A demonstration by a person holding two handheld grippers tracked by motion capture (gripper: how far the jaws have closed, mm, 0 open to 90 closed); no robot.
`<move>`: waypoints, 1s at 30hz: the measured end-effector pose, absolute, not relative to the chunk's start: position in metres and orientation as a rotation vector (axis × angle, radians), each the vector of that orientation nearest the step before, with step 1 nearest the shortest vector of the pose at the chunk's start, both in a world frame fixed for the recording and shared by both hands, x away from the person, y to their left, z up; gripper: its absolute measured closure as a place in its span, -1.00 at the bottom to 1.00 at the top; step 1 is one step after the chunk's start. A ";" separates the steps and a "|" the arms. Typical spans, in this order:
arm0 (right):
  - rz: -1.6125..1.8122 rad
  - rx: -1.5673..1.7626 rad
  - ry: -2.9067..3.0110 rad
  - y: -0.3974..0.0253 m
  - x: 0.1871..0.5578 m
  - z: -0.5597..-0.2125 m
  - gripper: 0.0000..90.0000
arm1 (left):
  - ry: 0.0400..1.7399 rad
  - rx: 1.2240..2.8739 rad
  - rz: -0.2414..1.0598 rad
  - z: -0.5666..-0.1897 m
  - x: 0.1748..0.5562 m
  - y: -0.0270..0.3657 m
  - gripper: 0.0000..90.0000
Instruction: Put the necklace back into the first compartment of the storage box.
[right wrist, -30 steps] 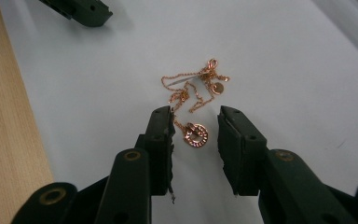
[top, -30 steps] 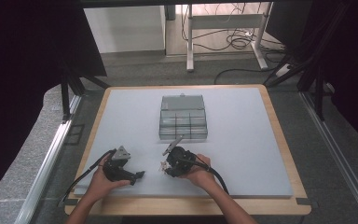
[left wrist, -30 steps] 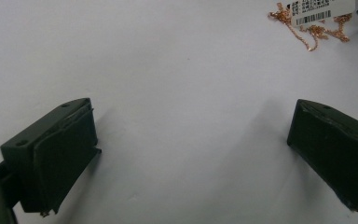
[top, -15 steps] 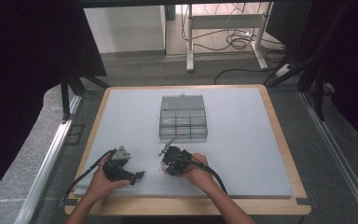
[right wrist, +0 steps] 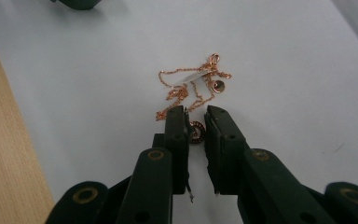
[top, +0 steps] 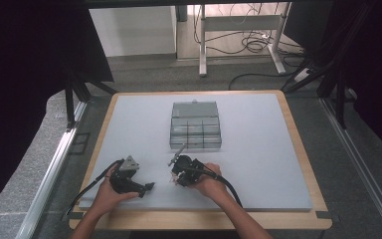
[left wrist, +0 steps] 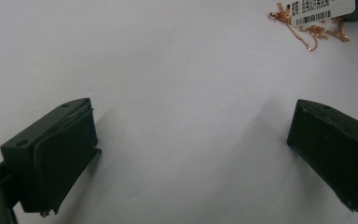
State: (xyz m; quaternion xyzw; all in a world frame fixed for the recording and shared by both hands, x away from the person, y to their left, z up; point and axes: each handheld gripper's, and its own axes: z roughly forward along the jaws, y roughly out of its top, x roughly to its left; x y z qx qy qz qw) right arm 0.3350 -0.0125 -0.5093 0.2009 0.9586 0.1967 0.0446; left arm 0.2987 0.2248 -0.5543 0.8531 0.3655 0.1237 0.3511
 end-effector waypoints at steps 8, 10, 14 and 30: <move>0.648 0.632 2.930 -0.015 0.336 -0.510 0.80 | 0.945 2.209 0.320 -0.554 0.299 0.225 -0.97; 0.649 0.625 2.931 -0.014 0.336 -0.510 0.80 | 0.946 2.208 0.320 -0.554 0.299 0.225 -0.97; 0.643 0.620 2.936 -0.012 0.336 -0.510 0.76 | 0.946 2.208 0.320 -0.554 0.299 0.225 -0.97; 0.578 0.605 2.920 -0.004 0.337 -0.509 0.43 | 0.944 2.210 0.322 -0.554 0.299 0.225 -0.97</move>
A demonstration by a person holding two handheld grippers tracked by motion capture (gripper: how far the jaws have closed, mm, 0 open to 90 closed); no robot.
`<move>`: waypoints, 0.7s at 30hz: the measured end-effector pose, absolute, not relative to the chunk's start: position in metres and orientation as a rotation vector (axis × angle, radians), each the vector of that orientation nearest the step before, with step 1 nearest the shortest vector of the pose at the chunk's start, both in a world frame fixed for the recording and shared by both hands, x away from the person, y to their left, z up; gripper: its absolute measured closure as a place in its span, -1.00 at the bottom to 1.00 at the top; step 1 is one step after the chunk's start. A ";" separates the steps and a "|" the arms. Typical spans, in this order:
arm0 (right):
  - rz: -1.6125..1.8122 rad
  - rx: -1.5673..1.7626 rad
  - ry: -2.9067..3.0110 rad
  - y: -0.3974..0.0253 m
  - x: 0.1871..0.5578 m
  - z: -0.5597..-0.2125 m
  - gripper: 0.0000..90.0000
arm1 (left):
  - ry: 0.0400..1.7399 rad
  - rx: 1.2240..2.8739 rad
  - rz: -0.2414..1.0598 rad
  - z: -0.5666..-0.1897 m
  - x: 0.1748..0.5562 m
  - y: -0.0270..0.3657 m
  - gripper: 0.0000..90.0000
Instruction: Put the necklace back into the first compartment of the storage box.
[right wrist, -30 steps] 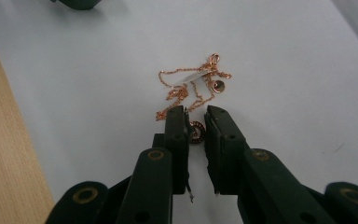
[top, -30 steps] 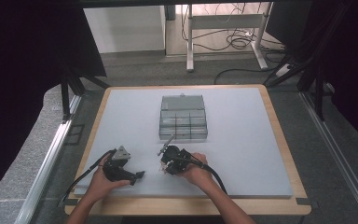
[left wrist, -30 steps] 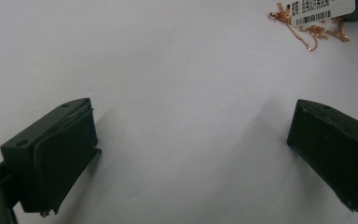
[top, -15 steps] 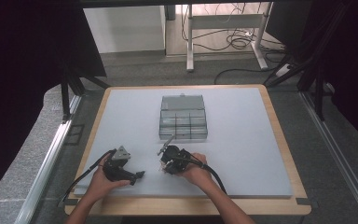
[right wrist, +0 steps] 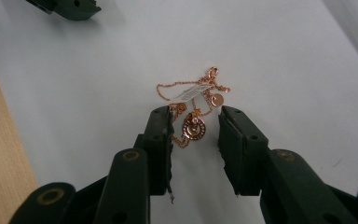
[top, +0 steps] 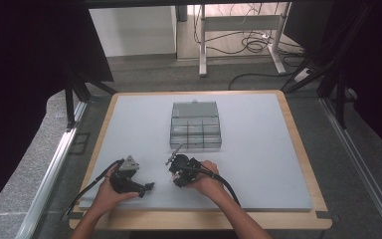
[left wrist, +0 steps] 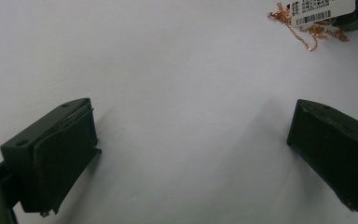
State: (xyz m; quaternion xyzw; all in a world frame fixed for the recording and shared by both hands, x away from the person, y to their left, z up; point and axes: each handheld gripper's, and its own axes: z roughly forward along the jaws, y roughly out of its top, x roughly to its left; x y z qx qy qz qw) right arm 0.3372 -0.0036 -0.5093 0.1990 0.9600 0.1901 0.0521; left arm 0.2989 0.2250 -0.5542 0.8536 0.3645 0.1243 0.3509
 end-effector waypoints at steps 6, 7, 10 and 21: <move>0.557 0.562 2.935 0.001 0.332 -0.509 0.75 | 0.946 2.209 0.321 -0.554 0.299 0.225 -0.97; 0.557 0.559 2.938 0.001 0.332 -0.509 0.77 | 0.946 2.209 0.321 -0.554 0.299 0.225 -0.97; 0.569 0.565 2.953 0.000 0.334 -0.509 0.85 | 0.946 2.209 0.321 -0.554 0.299 0.225 -0.97; 0.590 0.579 2.967 -0.002 0.337 -0.508 0.96 | 0.944 2.209 0.322 -0.554 0.299 0.225 -0.97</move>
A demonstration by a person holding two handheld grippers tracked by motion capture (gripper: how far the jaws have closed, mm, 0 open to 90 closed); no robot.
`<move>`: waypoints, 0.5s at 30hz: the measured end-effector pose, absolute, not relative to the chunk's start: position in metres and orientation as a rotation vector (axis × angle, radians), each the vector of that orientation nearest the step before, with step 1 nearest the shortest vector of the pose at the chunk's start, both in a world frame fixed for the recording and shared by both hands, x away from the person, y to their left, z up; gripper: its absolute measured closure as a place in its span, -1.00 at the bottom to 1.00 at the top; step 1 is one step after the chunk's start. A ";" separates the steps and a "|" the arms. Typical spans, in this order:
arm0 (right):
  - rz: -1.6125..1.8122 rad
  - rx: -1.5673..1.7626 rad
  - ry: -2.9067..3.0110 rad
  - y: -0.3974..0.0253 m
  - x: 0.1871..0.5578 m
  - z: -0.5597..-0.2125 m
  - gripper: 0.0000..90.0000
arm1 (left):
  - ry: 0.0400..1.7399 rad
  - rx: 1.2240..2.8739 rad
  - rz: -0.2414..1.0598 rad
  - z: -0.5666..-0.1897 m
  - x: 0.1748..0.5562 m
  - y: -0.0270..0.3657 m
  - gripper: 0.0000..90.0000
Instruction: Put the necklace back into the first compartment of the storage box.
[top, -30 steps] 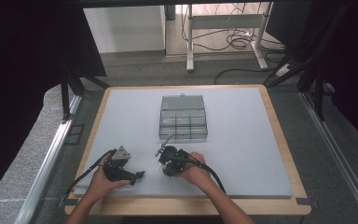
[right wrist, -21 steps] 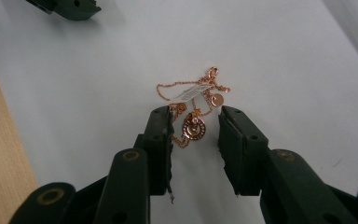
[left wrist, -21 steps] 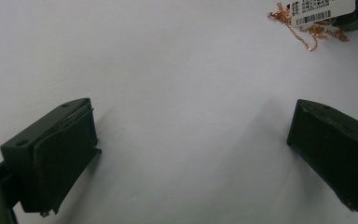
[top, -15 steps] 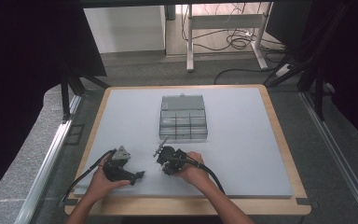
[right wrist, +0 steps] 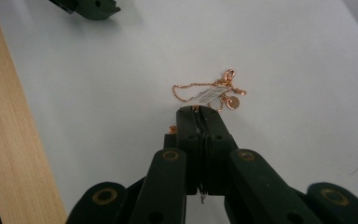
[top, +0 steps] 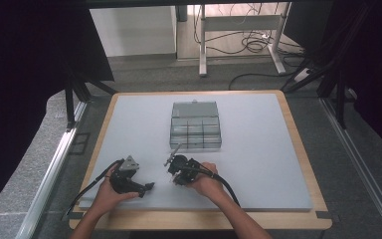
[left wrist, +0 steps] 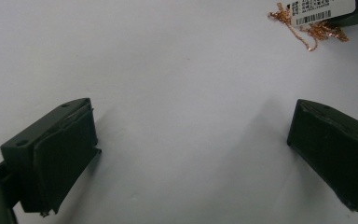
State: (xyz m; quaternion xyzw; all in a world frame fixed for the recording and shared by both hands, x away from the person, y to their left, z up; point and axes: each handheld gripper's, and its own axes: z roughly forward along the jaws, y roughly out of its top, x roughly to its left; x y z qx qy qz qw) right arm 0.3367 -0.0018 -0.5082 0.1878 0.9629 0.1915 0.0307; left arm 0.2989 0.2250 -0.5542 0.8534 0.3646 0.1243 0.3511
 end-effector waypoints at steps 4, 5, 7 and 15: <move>0.658 0.621 2.958 -0.007 0.340 -0.502 0.97 | 0.944 2.210 0.321 -0.554 0.299 0.225 -0.97; 0.666 0.627 2.959 -0.008 0.340 -0.500 0.97 | 0.944 2.210 0.321 -0.554 0.299 0.225 -0.97; 0.662 0.623 2.952 -0.010 0.340 -0.497 0.97 | 0.944 2.210 0.321 -0.554 0.299 0.225 -0.97; 0.609 0.606 2.959 -0.004 0.340 -0.504 0.53 | 0.944 2.210 0.322 -0.554 0.299 0.225 -0.97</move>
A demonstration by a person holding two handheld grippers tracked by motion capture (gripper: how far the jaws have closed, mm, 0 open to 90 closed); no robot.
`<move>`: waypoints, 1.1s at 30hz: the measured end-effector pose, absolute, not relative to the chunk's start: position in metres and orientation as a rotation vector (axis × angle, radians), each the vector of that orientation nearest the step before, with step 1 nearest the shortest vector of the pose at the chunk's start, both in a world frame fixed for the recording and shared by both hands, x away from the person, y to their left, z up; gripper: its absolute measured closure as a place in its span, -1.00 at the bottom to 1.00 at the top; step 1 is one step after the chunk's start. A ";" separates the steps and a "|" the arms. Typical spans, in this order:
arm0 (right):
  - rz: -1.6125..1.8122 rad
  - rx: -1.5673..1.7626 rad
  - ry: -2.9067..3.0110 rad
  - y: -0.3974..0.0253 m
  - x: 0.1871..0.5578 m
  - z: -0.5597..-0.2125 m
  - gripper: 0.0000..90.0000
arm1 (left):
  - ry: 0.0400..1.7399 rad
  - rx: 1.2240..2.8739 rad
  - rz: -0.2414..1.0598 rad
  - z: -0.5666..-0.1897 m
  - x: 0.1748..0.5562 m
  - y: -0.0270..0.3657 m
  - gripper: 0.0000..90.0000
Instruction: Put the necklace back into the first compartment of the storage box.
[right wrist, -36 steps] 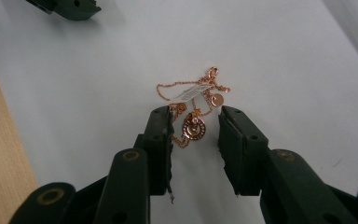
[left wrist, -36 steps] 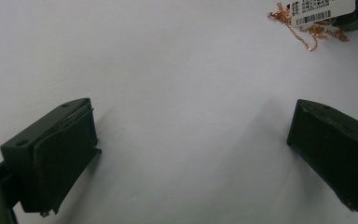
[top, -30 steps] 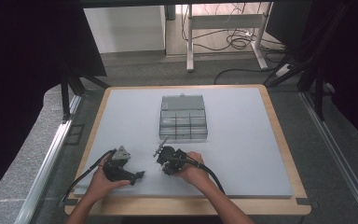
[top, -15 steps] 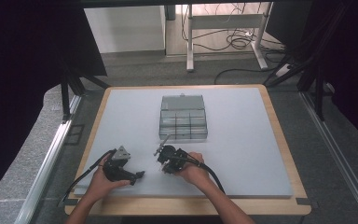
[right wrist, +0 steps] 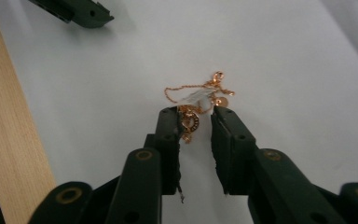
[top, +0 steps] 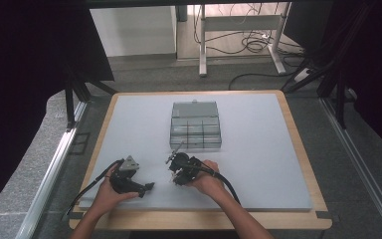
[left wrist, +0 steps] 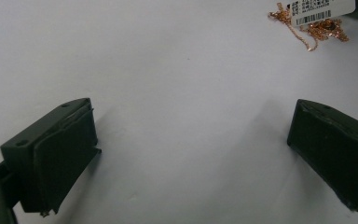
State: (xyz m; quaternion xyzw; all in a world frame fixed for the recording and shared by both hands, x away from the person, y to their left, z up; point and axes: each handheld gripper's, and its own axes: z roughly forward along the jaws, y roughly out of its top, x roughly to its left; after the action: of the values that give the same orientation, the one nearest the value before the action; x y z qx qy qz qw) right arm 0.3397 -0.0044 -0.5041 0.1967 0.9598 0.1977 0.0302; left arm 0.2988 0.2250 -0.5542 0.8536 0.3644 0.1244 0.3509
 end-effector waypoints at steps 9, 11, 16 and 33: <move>0.586 0.569 2.951 0.005 0.335 -0.509 0.71 | 0.946 2.209 0.321 -0.554 0.299 0.225 -0.97; 0.585 0.566 2.951 0.005 0.335 -0.509 0.76 | 0.945 2.209 0.322 -0.554 0.299 0.225 -0.97; 0.586 0.579 2.969 0.004 0.336 -0.508 0.85 | 0.944 2.210 0.323 -0.554 0.299 0.225 -0.97; 0.684 0.617 2.971 -0.007 0.342 -0.493 0.88 | 0.944 2.210 0.322 -0.554 0.299 0.225 -0.97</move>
State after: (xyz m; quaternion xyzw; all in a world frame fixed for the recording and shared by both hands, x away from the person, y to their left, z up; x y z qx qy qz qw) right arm 0.3421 -0.0067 -0.4934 0.1984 0.9550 0.2200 0.0154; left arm 0.2988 0.2250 -0.5542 0.8534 0.3647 0.1243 0.3510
